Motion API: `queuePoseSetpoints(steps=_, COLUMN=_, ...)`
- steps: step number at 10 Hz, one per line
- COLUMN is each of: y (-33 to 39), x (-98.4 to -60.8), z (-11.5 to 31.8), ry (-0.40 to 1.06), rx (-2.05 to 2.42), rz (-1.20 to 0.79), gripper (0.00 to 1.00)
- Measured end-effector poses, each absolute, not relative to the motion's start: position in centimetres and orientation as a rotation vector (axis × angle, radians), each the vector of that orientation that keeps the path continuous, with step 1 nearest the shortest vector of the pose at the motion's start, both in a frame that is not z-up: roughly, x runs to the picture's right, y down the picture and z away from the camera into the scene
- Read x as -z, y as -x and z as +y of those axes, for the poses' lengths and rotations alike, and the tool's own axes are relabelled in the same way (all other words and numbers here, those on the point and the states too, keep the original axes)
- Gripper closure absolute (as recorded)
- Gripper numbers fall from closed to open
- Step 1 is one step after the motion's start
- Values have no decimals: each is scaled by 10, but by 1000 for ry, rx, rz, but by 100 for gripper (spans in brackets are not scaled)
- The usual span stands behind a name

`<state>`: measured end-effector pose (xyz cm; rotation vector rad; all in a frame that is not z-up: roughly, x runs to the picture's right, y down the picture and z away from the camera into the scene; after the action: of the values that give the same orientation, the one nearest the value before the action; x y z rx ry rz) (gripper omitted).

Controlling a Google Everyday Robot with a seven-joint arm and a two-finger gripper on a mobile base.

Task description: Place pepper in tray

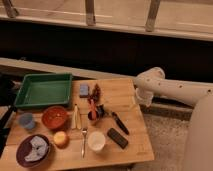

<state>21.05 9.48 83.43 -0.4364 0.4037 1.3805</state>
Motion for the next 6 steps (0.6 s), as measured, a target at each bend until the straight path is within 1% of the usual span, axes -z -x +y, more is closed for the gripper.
queuePoseSetpoints(steps=2, y=-181, x=-829, z=78, ry=414, rx=-1315, rz=366, gripper=37)
queuePoseSetpoints(steps=3, y=-159, x=-822, z=63, ry=397, rx=-1272, rz=336, gripper=37)
queuePoseSetpoints(steps=6, y=-109, x=-804, z=37, ry=375, rx=-1173, rz=285, gripper=37)
